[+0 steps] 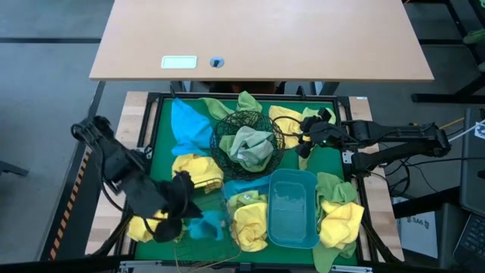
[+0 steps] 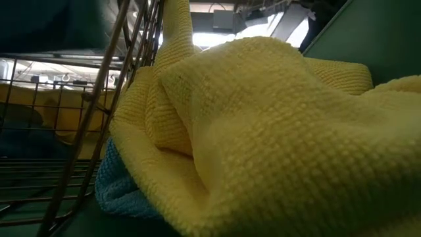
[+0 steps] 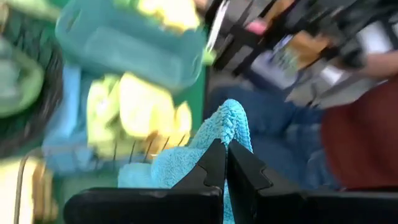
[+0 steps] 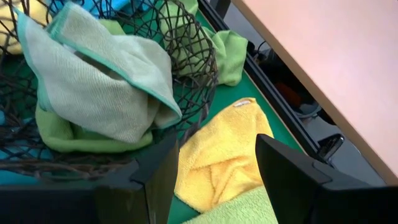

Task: Sort microfiber towel by color & place in baskets
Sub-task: Put the blue microfiber cloth into the wire basket

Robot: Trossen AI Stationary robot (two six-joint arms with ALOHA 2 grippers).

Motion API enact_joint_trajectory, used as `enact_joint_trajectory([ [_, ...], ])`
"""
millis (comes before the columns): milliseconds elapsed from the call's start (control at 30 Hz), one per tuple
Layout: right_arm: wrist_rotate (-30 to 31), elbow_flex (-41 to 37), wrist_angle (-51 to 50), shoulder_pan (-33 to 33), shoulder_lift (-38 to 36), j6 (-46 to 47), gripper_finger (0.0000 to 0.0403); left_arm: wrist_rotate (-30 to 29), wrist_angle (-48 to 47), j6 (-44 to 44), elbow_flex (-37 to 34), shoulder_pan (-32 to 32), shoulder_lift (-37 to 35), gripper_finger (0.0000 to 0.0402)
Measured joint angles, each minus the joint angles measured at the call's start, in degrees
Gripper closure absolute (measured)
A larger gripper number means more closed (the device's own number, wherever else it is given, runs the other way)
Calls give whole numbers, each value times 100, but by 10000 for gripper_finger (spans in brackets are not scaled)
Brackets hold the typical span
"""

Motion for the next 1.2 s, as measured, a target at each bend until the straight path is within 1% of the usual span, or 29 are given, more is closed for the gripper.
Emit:
enact_joint_trajectory([
  [200, -1, 0, -182, 1, 0, 0, 189, -1, -1018, -702, 0, -127, 359, 401],
  [300, 0, 0, -212, 0, 0, -1, 189, -2, -1304, -791, -2, -127, 551, 401],
  [567, 116, 0, -663, 0, 0, -4, 189, -3, -1542, -786, -4, -127, 1102, 401],
  [700, 235, 0, -722, 2, 0, -4, 189, -8, -1604, -784, -4, -123, 1345, 401],
  [833, 224, 0, -735, 2, 0, -4, 189, -21, -1605, -784, -5, -120, 1618, 401],
  [1000, -155, 0, -735, 1, 0, -7, 189, -15, -1607, -784, -4, -120, 1922, 396],
  [1067, -286, 0, -735, 2, 0, -7, 189, -11, -1608, -809, -7, -120, 2011, 386],
  [1200, -417, 0, -735, 2, -2, -4, 189, 34, -1649, -1287, -7, -91, 2092, 358],
])
